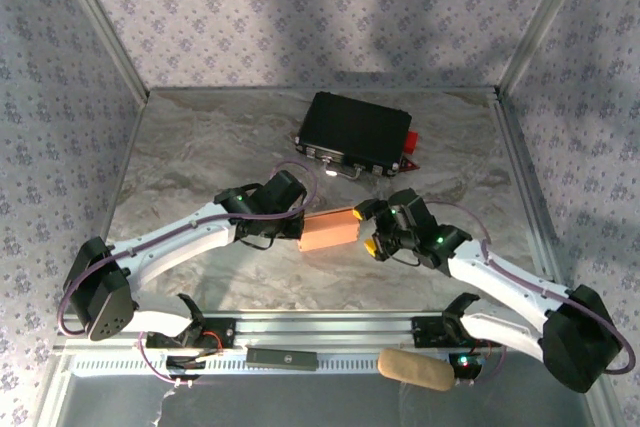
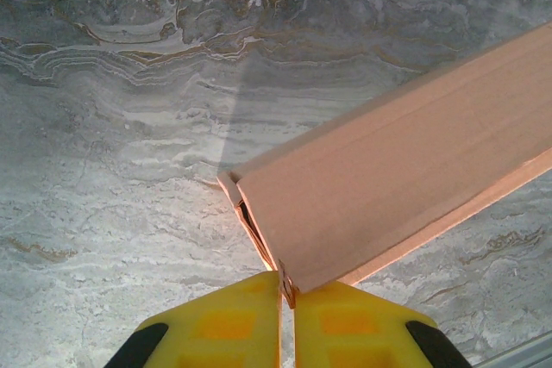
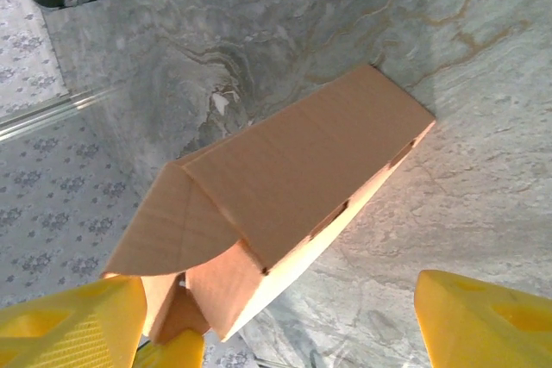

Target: Fold the paper box

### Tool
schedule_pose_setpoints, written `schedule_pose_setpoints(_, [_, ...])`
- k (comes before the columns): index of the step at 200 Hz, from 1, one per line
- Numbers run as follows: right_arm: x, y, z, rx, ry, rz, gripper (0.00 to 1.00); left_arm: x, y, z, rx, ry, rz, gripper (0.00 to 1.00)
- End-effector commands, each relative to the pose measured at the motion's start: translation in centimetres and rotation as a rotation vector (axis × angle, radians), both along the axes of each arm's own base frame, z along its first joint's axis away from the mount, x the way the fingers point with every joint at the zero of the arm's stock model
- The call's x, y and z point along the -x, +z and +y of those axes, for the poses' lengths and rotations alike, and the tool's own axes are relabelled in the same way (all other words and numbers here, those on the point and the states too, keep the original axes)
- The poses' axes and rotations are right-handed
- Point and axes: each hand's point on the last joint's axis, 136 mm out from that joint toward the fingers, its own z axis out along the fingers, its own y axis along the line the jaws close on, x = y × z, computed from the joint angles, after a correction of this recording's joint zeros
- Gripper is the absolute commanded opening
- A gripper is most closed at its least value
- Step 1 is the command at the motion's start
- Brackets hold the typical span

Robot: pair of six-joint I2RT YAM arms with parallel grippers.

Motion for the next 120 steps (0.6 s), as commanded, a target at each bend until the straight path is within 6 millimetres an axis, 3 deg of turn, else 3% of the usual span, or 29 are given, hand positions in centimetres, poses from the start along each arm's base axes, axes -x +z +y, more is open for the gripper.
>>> schedule_pose_setpoints(1, [-0.7, 3.0, 0.6, -0.009, 0.006, -0.08, 0.81, 0.0, 1.3, -0.5, 0.026, -0.01, -0.021, 0.11])
schedule_pose_setpoints(19, [-0.4, 3.4, 0.1, 0.001, -0.009, -0.109, 0.75, 0.0, 1.4, -0.5, 0.027, -0.01, -0.023, 0.11])
schedule_pose_setpoints(40, [-0.5, 3.9, -0.4, 0.015, -0.03, -0.14, 0.79, 0.0, 1.3, -0.5, 0.026, -0.01, -0.021, 0.1])
schedule_pose_setpoints(90, [-1.4, 2.0, 1.7, -0.049, -0.003, -0.058, 0.84, 0.0, 1.3, -0.7, 0.03, -0.011, -0.021, 0.11])
schedule_pose_setpoints(120, [-1.5, 1.0, 1.6, -0.027, -0.014, -0.022, 0.75, 0.0, 1.3, -0.6, 0.027, -0.012, -0.019, 0.11])
